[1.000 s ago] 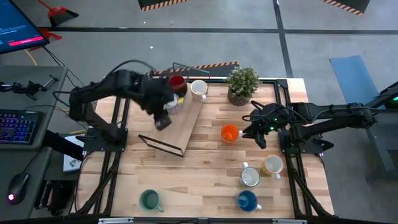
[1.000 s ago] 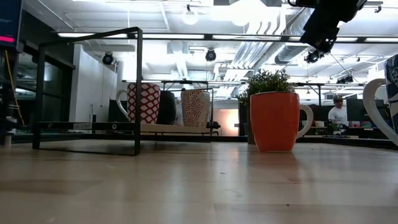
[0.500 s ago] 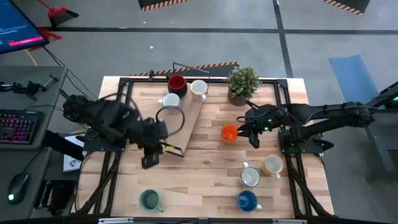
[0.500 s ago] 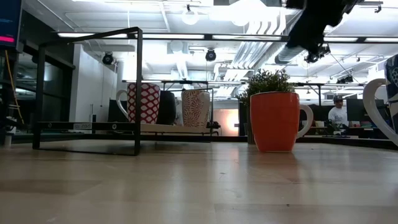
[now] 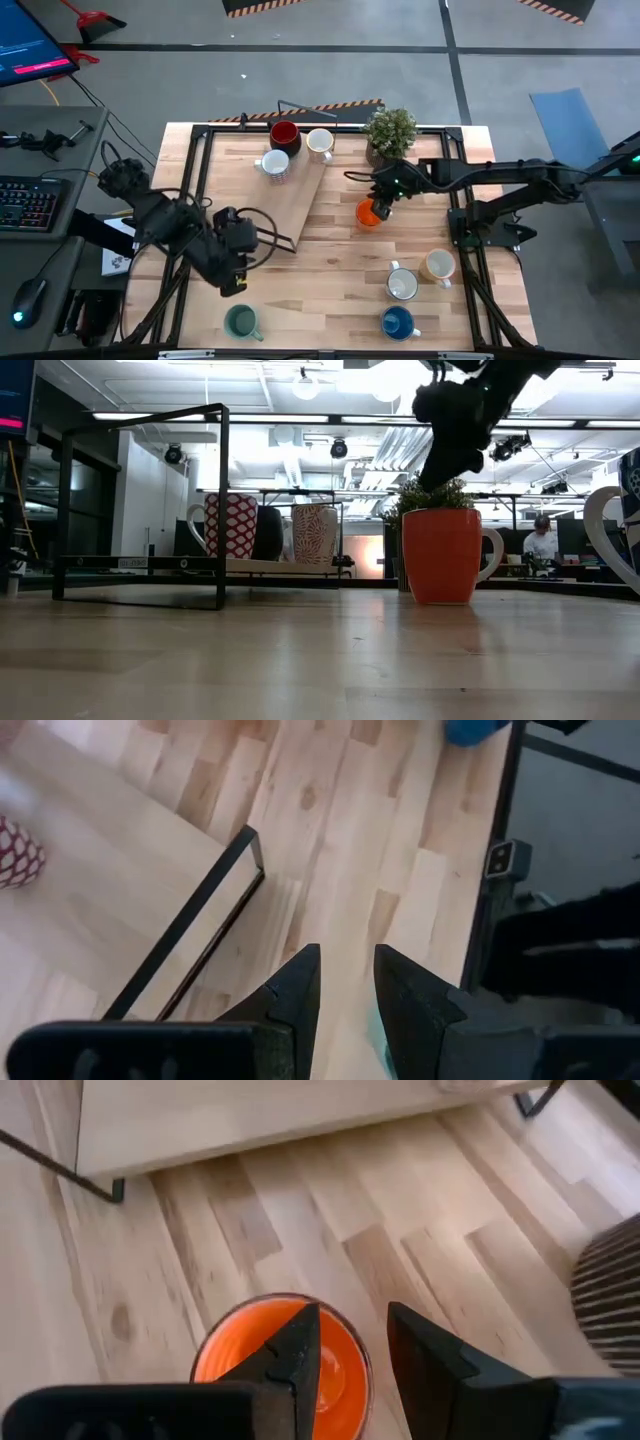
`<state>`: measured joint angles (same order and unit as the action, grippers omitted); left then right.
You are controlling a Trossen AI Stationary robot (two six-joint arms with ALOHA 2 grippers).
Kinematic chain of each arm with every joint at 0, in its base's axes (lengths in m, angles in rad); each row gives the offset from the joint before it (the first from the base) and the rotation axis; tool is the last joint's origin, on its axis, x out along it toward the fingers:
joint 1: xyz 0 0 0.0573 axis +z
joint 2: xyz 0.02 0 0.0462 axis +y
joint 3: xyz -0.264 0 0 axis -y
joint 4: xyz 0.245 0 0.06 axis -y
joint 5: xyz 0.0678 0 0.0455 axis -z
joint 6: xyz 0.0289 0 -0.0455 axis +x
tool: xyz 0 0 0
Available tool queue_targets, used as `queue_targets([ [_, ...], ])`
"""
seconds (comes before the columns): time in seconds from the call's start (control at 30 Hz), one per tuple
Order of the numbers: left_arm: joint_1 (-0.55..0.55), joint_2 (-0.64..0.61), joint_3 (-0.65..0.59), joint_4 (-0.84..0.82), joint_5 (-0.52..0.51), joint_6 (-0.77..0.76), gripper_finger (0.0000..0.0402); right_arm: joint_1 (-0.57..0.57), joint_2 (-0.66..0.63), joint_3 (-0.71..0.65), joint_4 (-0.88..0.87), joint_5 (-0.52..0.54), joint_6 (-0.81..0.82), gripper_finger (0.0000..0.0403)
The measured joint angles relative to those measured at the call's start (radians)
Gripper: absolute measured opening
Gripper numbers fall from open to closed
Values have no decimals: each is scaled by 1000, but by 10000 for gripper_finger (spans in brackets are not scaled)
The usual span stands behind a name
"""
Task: Place coffee mugs
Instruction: Put the orange cup on the shelf
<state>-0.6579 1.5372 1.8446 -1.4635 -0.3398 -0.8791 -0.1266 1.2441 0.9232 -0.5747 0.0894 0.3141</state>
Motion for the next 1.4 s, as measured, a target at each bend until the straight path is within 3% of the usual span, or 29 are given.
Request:
queue_targets([
  [0.23, -81, 0, -76, 2, -86, -111, 87, 0, 59, 45, -155, -39, -24, 99],
  [0.7, -219, 0, -239, 76, -171, -428, 87, 5, 111, 45, -167, -38, -28, 99],
  [1.1, -241, 7, -262, 88, -190, -499, 87, 5, 248, 44, -150, -41, -35, 99],
  [1.4, -239, 7, -262, 94, -195, -499, 87, 5, 280, 44, -95, -50, -17, 96],
])
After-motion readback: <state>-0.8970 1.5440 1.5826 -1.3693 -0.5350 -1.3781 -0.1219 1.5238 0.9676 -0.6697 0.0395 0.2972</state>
